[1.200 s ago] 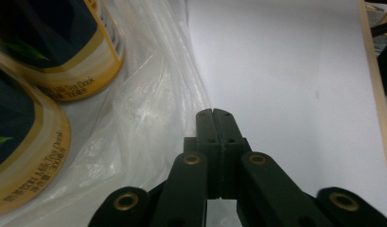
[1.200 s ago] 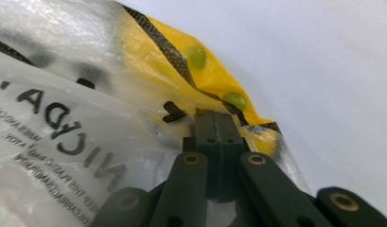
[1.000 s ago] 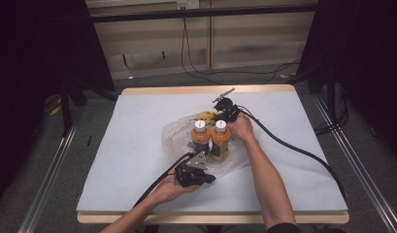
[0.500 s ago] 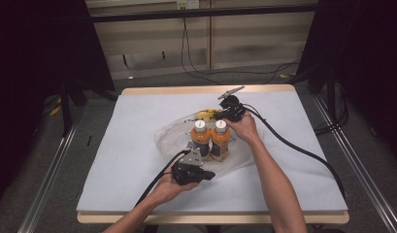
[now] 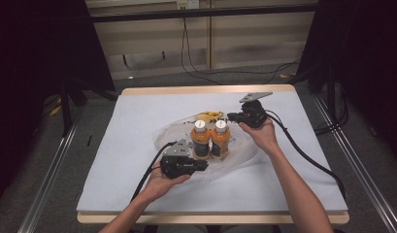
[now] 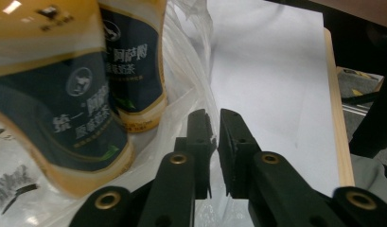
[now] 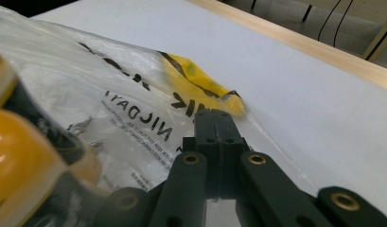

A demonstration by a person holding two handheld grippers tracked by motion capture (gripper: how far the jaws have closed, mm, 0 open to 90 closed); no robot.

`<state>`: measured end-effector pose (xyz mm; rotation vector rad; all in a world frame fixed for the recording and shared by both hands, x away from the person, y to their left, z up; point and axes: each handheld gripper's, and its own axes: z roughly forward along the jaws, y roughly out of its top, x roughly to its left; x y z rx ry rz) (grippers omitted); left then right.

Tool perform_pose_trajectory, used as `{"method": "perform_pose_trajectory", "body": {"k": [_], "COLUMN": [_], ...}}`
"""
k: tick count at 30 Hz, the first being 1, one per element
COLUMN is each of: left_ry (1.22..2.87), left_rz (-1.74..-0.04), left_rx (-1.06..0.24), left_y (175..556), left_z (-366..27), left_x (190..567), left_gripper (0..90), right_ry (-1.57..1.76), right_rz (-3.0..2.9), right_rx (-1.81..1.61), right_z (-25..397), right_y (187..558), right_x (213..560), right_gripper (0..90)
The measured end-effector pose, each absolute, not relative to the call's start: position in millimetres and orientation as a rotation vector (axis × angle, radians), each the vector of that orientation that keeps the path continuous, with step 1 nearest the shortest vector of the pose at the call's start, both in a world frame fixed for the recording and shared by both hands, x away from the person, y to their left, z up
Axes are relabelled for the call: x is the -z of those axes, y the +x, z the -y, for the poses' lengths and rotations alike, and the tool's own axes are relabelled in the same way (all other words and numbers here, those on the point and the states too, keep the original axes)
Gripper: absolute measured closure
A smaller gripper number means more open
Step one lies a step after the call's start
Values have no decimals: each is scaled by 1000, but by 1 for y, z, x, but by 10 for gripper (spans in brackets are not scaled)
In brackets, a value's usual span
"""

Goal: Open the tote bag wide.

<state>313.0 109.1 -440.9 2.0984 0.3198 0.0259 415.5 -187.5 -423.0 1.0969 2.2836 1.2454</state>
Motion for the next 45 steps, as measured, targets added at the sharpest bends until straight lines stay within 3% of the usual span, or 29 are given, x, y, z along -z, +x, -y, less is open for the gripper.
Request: {"method": "perform_pose_trajectory", "body": {"k": [5,10,17,22,31,45], "left_ry": [2094,2032,2008,1989,1955,1937], "left_rz": [-360,-380,-389,-432,-536,-752], "left_rx": [-75,-80,-180,-236,-310,-355], "left_y": [308,307,300,298,285,259], "left_z": [-117,-126,-136,-151,-188,-253], "left_x": [438,428,412,408,409,431], "left_gripper": [663,483,262,165,94,43], "right_ry": [1048,1059,1066,1056,1105,1208], "right_rz": [-2288,-2235,-2182,-2107,-2073,-1942], "right_rx": [-1241,-1282,-1300,-1318,-1331,-1243], "right_z": [196,210,222,230,242,277], "right_y": [391,368,334,307,270,212], "right_x": [418,410,399,396,408,423], "right_gripper": [900,786,373,196,104,101]}}
